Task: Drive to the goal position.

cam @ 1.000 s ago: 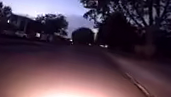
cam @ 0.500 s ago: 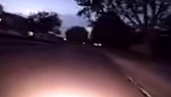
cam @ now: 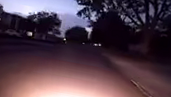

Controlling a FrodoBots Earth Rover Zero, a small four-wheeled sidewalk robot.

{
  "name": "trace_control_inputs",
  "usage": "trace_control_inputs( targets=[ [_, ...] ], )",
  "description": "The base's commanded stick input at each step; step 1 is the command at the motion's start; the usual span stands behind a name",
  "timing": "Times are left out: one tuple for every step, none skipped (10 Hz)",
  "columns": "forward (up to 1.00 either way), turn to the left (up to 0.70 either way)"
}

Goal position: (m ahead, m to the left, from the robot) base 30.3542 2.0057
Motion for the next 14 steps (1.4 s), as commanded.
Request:
trace_control_inputs(
  targets=[
    [0.70, 0.00],
    [0.70, 0.00],
    [0.70, 0.00],
    [0.70, 0.00],
    [0.70, 0.00],
    [0.70, 0.00],
    [0.70, 0.00],
    [0.70, -0.35],
    [0.70, -0.35],
    [0.70, -0.35],
    [0.70, -0.30],
    [0.70, -0.05],
    [0.70, 0.00],
    [0.70, 0.00]
  ],
)
